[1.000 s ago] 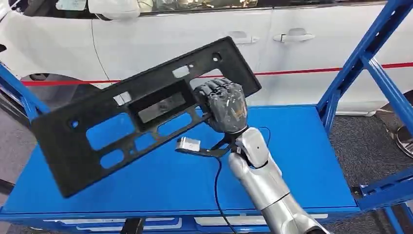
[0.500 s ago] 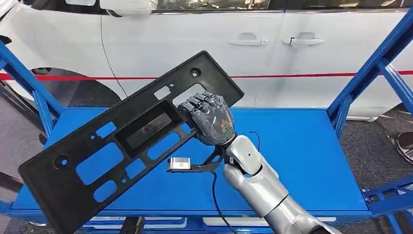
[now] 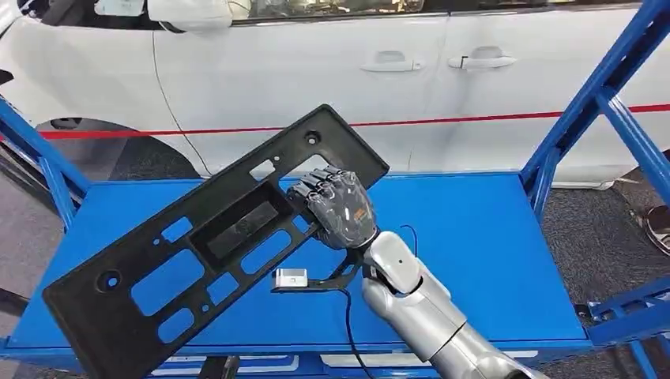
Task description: Take the parts from the cabinet and place them on the table.
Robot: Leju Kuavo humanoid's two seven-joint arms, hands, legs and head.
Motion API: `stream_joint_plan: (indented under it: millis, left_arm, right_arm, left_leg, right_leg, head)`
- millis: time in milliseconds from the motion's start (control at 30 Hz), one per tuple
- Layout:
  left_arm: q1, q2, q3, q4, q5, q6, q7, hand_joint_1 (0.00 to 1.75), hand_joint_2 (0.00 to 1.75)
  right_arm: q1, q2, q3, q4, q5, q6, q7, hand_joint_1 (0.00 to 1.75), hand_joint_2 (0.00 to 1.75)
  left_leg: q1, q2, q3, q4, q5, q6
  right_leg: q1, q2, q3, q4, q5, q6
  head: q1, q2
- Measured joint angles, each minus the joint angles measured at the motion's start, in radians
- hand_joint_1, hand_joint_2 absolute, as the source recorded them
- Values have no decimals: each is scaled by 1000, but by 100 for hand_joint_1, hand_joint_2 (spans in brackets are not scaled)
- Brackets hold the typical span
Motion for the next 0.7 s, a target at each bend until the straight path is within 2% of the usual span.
stream_joint_plan:
  millis: [33,67,133,167,200,233,267,300,333,367,400,433,500,533,567,633,667,700]
  left_arm:
    - [-2,0,0,0,1,11,11,0,0]
    - [-3,0,1,0,4,21,19,0,0]
    - [0,2,7,0,15,31,25,0,0]
    - [0,3,8,0,16,36,30,0,0]
    - [0,3,8,0,18,43,37,0,0]
    - [-1,4,9,0,17,49,45,0,0]
    - [-3,5,10,0,15,52,52,0,0]
    - [-3,6,10,0,12,59,67,0,0]
    - [-3,7,10,0,8,69,86,0,0]
    - [-2,9,10,0,1,83,105,0,0]
    - [1,9,10,0,-1,91,115,0,0]
    - [2,9,10,0,-3,97,120,0,0]
    - [2,8,10,0,-6,102,125,0,0]
    - [2,8,10,0,-6,103,125,0,0]
    - [1,8,10,0,-6,105,125,0,0]
    - [2,8,10,0,-6,107,125,0,0]
    - [3,8,10,0,-6,107,125,0,0]
    - [3,9,10,0,-6,108,125,0,0]
  right_arm:
    - [0,0,0,1,0,-4,0,175,175]
    - [-1,0,0,3,0,-7,0,175,175]
    - [-1,1,2,8,-6,-8,-3,175,175]
    - [-1,1,3,8,-10,-8,-6,175,175]
    - [-1,2,3,9,-15,-8,-10,175,175]
    - [-4,2,5,9,-21,-10,-13,175,175]
    - [-5,2,6,10,-26,-11,-16,175,175]
    - [-4,2,6,12,-29,-11,-15,175,175]
    - [-3,2,8,15,-32,-11,-15,175,175]
    - [-3,2,11,20,-35,-10,-15,175,175]
    - [-4,2,14,23,-38,-10,-15,175,175]
    - [-4,2,16,24,-40,-10,-15,175,175]
    - [-9,7,19,24,-42,-9,-15,175,175]
    - [-13,10,20,25,-42,-9,-15,175,175]
    - [-15,15,22,25,-43,-9,-16,175,175]
    - [-16,18,24,27,-45,-9,-16,175,175]
    - [-18,21,24,28,-45,-9,-16,175,175]
    - [-20,22,25,29,-45,-8,-16,175,175]
  left_leg:
    - [-6,0,18,-31,-18,5]
    - [-8,-3,16,-35,-13,14]
    - [-13,-3,14,-34,-14,23]
    - [-11,-4,17,-42,-10,31]
    - [-2,-2,25,-52,-3,40]
    - [-4,-2,26,-55,2,47]
    - [-5,0,25,-55,4,52]
    - [-6,0,24,-54,5,53]
    - [-8,0,22,-53,5,53]
    - [-8,0,19,-51,5,53]
    - [-8,0,17,-47,5,53]
    - [-8,-1,13,-42,5,52]
    - [-8,-4,7,-31,2,48]
    - [-10,-4,1,-24,0,44]
    - [-16,-4,-5,-16,0,37]
    - [-13,-4,-7,-22,8,25]
    - [-12,-4,-8,-24,13,17]
    - [-10,-5,-14,-17,9,14]
  right_leg:
    - [6,0,-1,0,-1,6]
    - [5,1,-3,1,0,12]
    - [2,0,-1,-4,2,22]
    - [4,0,2,-6,2,29]
    - [1,-2,0,2,-7,33]
    - [2,0,-14,34,-31,36]
    - [2,0,-43,96,-72,36]
    - [1,0,-82,184,-118,38]
    - [1,0,-116,257,-147,40]
    - [1,0,-133,295,-151,42]
    - [1,0,-128,285,-134,42]
    - [1,0,-103,238,-101,41]
    - [0,0,-14,72,-21,35]
    - [1,1,8,23,-30,30]
    - [5,2,2,21,-19,27]
    - [9,3,-3,24,-14,18]
    - [10,3,-5,21,-8,11]
    - [0,-2,-8,10,4,-1]
  head:
    - [0,0]
    - [0,0]
    - [0,0]
    - [0,0]
    - [0,0]
    - [1,0]
    - [0,0]
    - [1,0]
    - [0,0]
    - [0,0]
    - [1,0]
    - [0,0]
    - [0,0]
    - [1,0]
    - [0,0]
    - [0,0]
    - [0,0]
    - [1,0]
